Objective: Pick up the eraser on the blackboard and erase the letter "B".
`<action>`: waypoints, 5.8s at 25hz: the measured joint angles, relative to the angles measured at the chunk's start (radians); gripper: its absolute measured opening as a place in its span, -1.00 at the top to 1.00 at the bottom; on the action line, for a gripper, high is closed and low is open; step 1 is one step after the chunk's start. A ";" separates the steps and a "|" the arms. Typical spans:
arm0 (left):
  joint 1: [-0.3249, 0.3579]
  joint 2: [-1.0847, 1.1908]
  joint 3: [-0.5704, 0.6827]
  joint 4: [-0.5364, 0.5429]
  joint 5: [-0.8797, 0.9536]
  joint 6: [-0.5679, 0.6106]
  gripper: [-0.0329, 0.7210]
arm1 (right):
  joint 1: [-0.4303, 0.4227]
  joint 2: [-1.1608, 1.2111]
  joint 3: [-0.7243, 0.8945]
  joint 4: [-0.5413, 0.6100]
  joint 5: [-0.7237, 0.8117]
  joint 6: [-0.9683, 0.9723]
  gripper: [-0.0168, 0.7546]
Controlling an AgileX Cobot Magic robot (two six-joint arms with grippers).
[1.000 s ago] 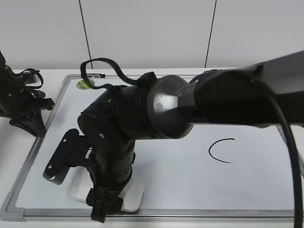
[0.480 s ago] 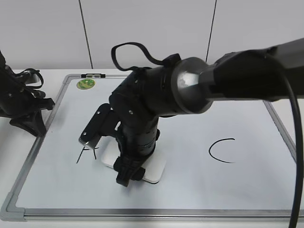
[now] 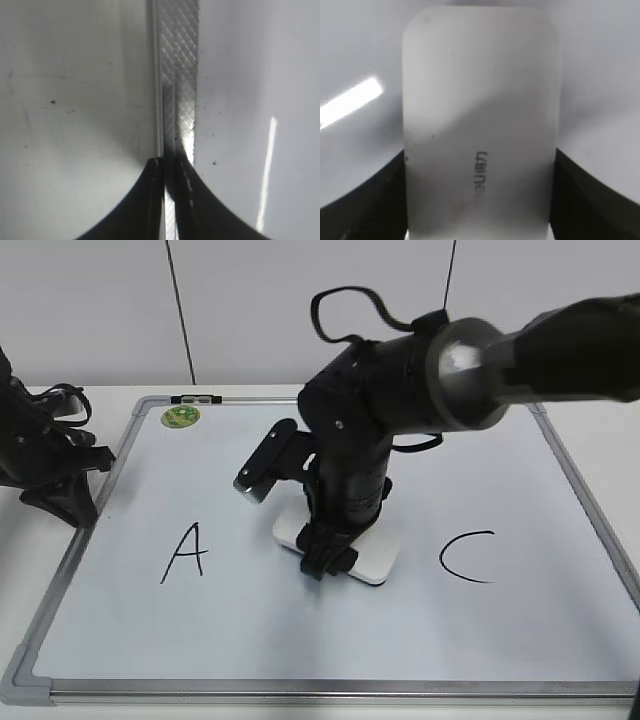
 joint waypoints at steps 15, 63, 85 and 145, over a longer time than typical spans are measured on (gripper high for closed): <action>0.000 0.002 0.000 0.000 0.000 0.000 0.79 | -0.384 -0.161 0.040 0.134 0.027 0.063 -0.43; 0.000 0.002 0.000 0.000 0.000 0.000 0.79 | -0.658 -0.049 0.088 0.072 -0.039 0.409 -0.59; 0.002 -0.210 -0.344 0.014 0.309 -0.064 -0.23 | -0.658 -0.456 0.073 0.228 0.162 0.216 -0.59; -0.056 -1.755 0.936 0.217 0.186 -0.151 -0.23 | -0.658 -1.903 0.967 0.099 0.355 0.225 -0.58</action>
